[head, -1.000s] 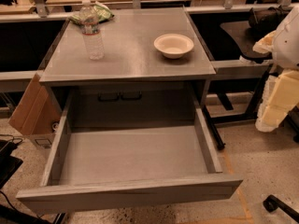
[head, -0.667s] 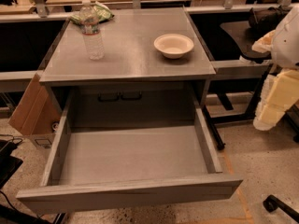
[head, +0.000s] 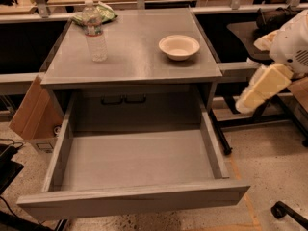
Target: Place water bottle into top drawer
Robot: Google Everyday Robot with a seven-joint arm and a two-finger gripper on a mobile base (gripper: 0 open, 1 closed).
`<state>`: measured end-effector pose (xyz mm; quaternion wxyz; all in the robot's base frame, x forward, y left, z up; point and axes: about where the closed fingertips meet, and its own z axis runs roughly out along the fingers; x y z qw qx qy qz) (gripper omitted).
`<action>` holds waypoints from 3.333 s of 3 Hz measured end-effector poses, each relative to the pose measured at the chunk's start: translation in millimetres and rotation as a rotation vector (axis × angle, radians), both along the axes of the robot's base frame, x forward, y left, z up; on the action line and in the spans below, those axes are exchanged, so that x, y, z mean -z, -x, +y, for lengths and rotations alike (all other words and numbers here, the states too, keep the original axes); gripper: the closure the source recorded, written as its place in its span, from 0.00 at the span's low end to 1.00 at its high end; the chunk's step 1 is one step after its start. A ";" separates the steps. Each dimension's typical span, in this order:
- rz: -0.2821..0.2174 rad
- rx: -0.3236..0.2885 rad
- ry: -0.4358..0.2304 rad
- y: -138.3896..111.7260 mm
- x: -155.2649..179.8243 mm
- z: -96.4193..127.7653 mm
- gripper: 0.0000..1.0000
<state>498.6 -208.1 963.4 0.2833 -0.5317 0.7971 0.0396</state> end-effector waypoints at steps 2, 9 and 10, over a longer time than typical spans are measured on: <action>-0.233 -0.046 -0.536 -103.2 -3.0 87.1 0.00; -0.349 0.001 -0.778 -283.2 -8.7 283.1 0.00; -0.314 0.019 -0.822 -312.0 4.8 325.3 0.00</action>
Offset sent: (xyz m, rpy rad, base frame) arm 0.1868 0.1091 0.0526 0.8040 -0.5611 0.0180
